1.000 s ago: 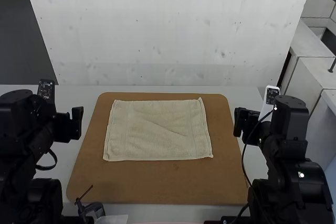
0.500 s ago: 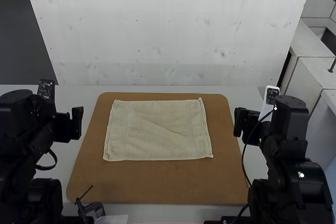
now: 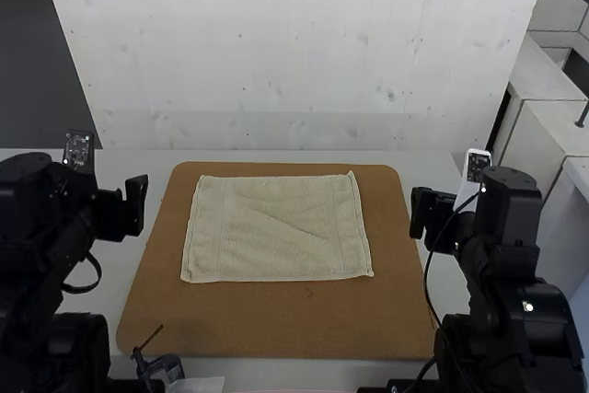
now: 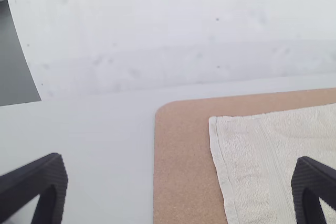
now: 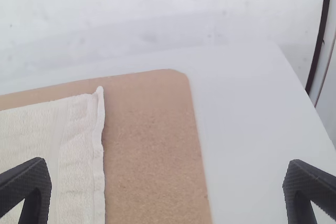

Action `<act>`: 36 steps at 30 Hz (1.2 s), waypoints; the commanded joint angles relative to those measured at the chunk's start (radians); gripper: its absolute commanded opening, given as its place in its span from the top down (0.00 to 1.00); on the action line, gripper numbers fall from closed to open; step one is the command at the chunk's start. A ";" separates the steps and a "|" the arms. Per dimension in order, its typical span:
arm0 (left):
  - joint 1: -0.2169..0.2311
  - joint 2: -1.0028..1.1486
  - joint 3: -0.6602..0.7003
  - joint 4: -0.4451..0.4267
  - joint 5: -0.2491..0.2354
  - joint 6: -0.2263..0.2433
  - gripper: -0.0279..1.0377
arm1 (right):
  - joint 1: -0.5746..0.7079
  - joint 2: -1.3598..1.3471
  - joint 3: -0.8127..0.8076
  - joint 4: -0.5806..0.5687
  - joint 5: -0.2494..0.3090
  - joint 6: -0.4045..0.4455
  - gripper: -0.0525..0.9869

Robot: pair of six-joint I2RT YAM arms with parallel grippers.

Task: Fold the towel.

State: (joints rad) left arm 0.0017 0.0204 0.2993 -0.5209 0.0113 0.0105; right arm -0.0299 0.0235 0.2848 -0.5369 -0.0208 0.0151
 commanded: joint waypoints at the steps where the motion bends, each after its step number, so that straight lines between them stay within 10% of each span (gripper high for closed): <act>1: -0.005 0.112 0.093 -0.022 0.018 -0.004 0.07 | 0.002 0.124 0.093 0.011 0.001 0.009 0.03; 15: -0.025 0.883 0.350 -0.031 0.033 -0.047 0.05 | 0.090 1.109 0.441 0.147 -0.107 0.068 0.03; 36: -0.008 1.178 0.515 0.030 0.042 -0.067 0.06 | 0.254 2.179 1.225 0.077 0.045 0.062 0.03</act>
State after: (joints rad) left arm -0.0067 1.2163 0.7887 -0.4953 0.0349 -0.0498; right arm 0.2096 2.1674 1.4414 -0.4507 -0.0269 0.0704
